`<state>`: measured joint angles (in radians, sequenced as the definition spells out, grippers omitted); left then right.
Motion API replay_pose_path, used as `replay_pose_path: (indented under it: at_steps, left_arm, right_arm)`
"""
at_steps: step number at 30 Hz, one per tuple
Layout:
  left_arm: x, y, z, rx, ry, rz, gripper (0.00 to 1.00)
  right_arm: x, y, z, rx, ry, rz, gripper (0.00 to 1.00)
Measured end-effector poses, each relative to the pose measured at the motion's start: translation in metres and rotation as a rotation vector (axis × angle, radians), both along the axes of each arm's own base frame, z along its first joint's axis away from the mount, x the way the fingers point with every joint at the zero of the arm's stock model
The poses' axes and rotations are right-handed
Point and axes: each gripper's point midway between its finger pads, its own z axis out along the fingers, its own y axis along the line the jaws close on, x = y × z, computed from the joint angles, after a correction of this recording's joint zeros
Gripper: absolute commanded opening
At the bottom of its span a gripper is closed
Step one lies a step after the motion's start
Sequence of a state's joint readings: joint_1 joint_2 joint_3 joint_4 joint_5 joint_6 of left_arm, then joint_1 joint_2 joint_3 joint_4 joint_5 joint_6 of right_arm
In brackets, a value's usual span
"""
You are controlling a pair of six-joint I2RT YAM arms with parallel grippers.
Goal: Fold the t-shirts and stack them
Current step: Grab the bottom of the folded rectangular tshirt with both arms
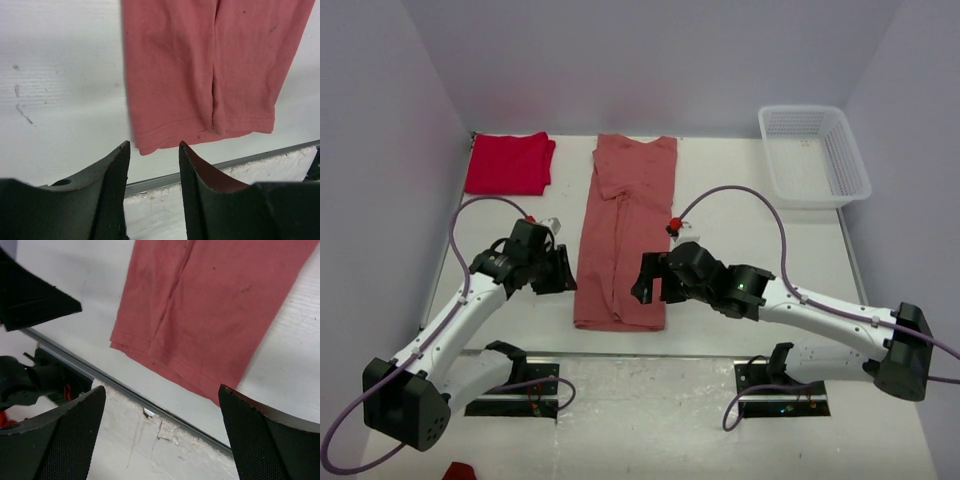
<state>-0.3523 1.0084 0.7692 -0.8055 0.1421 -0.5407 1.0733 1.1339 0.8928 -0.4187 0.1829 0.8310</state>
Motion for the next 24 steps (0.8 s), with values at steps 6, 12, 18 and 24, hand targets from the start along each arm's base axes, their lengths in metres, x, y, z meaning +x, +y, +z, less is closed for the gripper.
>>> replay_pose_path:
  at_steps: [6,12,18,24]
  left_arm:
    - [-0.020,-0.005,-0.019,-0.047,0.090,0.018,0.36]
    - [-0.029,-0.004,-0.030,-0.052,0.138,0.047,0.38]
    - [-0.029,-0.004,-0.030,-0.058,0.140,0.062,0.39]
    - [-0.029,-0.004,-0.027,-0.061,0.125,0.062,0.40]
  right_arm:
    - [-0.006,-0.016,-0.052,-0.084,0.125,-0.108,0.87]
    - [-0.021,-0.039,-0.100,-0.119,0.238,-0.210,0.84]
    - [-0.035,-0.050,-0.146,-0.067,0.322,-0.274,0.75]
    - [-0.028,-0.014,-0.144,0.085,0.346,-0.262,0.67]
